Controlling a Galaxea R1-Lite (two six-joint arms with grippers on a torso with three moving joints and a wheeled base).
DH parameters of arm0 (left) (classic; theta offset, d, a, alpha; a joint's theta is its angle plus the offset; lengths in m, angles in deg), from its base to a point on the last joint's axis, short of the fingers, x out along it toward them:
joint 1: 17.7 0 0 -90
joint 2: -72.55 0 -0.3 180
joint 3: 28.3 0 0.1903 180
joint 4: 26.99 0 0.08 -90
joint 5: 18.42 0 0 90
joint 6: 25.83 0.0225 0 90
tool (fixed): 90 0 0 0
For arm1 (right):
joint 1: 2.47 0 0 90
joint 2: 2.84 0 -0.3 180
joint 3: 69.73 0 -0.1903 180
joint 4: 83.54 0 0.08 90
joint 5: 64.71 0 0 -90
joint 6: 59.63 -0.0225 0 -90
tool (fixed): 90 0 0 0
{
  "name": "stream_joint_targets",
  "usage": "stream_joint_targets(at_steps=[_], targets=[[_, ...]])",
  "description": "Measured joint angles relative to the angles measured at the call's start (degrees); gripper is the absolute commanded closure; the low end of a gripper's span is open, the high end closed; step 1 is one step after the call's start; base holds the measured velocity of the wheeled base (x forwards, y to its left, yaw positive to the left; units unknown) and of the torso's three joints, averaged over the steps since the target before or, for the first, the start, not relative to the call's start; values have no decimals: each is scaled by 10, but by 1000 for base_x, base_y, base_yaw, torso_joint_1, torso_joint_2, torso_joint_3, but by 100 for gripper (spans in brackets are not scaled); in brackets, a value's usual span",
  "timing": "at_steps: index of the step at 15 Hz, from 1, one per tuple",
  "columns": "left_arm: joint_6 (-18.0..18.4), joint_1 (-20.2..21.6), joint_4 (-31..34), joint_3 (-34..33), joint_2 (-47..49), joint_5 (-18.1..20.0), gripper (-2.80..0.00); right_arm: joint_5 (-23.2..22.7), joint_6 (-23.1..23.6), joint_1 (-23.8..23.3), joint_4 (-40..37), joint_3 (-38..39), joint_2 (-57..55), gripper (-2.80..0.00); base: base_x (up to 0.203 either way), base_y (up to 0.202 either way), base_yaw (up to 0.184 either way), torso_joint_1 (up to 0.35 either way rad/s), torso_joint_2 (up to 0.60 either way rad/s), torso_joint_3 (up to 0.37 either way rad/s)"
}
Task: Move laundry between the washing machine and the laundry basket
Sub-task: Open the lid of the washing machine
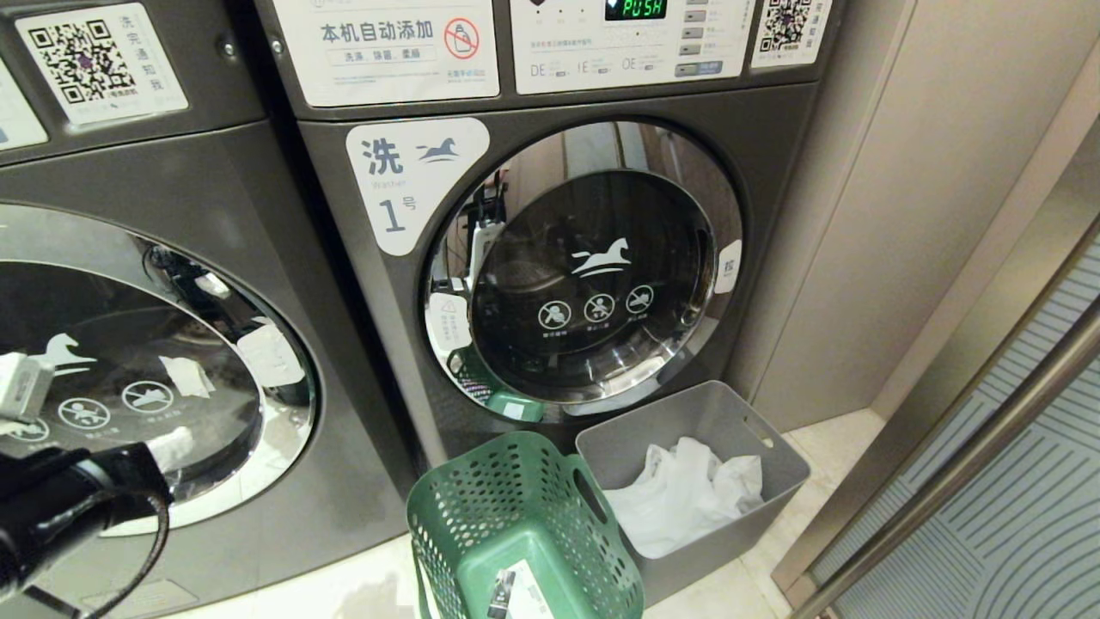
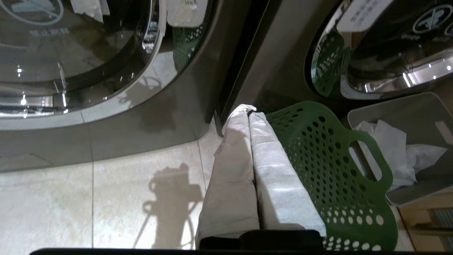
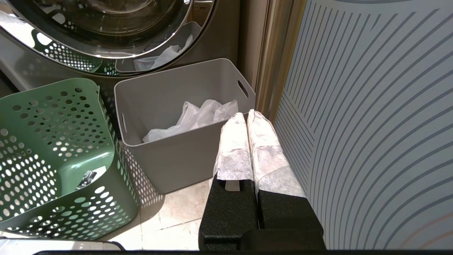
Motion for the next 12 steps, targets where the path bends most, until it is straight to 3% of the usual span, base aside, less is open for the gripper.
stream_joint_targets(at_steps=[2,5,8,10,12], targets=[[2,27,-92,-8,56,44,0,0,0,0,0,0,0,0,0,0,0,0,0,0],[17,60,-200,-27,120,140,0,0,0,0,0,0,0,0,0,0,0,0,0,0],[58,93,-273,-32,184,216,0,0,0,0,0,0,0,0,0,0,0,0,0,0],[82,109,-311,-24,226,253,0,0,0,0,0,0,0,0,0,0,0,0,0,0],[90,117,-341,1,268,264,0,0,0,0,0,0,0,0,0,0,0,0,0,0]])
